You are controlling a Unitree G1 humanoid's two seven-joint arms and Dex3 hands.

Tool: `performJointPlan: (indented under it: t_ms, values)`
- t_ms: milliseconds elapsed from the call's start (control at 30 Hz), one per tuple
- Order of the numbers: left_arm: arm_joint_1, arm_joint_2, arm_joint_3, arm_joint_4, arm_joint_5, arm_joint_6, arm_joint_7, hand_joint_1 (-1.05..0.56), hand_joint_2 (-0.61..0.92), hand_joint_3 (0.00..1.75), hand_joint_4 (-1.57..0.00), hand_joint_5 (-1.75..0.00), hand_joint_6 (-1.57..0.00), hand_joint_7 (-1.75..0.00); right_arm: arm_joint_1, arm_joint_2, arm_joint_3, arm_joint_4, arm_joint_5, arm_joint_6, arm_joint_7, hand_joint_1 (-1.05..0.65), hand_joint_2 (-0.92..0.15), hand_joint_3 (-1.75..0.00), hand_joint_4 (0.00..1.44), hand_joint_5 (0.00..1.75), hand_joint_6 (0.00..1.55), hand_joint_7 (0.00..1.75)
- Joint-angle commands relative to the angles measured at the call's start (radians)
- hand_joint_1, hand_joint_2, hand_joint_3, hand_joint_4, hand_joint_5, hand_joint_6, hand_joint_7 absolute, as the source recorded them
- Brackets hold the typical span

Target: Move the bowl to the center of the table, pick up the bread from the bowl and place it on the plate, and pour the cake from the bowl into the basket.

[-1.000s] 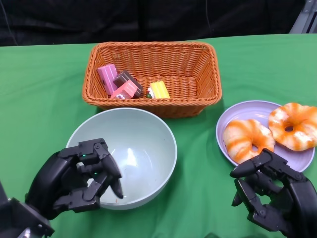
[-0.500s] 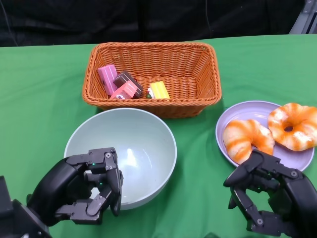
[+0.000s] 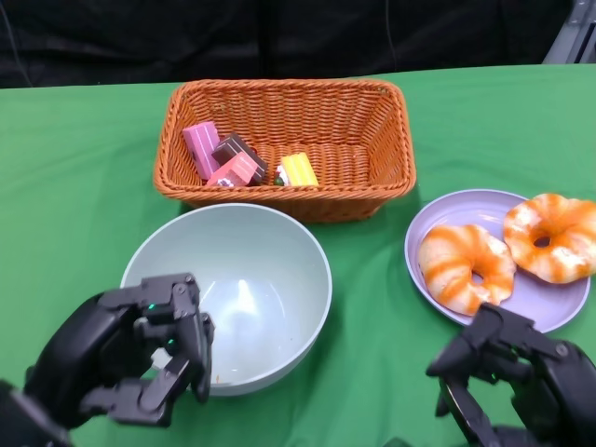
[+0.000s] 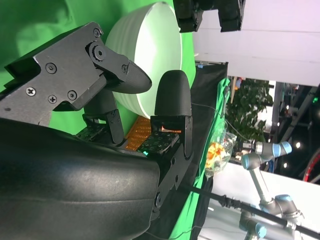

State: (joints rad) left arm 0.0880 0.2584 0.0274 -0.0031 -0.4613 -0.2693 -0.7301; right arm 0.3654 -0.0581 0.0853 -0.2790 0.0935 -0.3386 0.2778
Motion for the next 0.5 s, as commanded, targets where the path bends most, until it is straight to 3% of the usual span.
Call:
performJointPlan:
  t_ms: [33, 267, 500]
  values:
    - [0.078, 0.031, 0.033, -0.053, 0.008, -0.029, -0.022, -0.05, 0.54, 1.29, -0.83, -1.75, -0.74, -1.59, 0.076, -0.014, 0.005, -0.066, 0.022, 0.004, -0.003, -0.12, -0.51, -1.11, 0.77, 1.62, 0.69, 1.34]
    - [0.181, 0.035, 0.067, -0.128, -0.016, -0.013, -0.022, -0.01, 0.49, 1.41, -0.83, -1.75, -0.74, -1.58, 0.18, -0.019, -0.008, -0.155, 0.069, 0.043, -0.009, -0.05, -0.52, -1.15, 0.77, 1.62, 0.69, 1.34]
    - [0.178, 0.023, 0.088, -0.097, -0.01, -0.042, -0.024, -0.02, 0.48, 1.41, -0.87, -1.75, -0.75, -1.61, 0.162, -0.017, -0.01, -0.137, 0.029, 0.01, -0.023, -0.01, -0.5, -1.18, 0.77, 1.64, 0.7, 1.36]
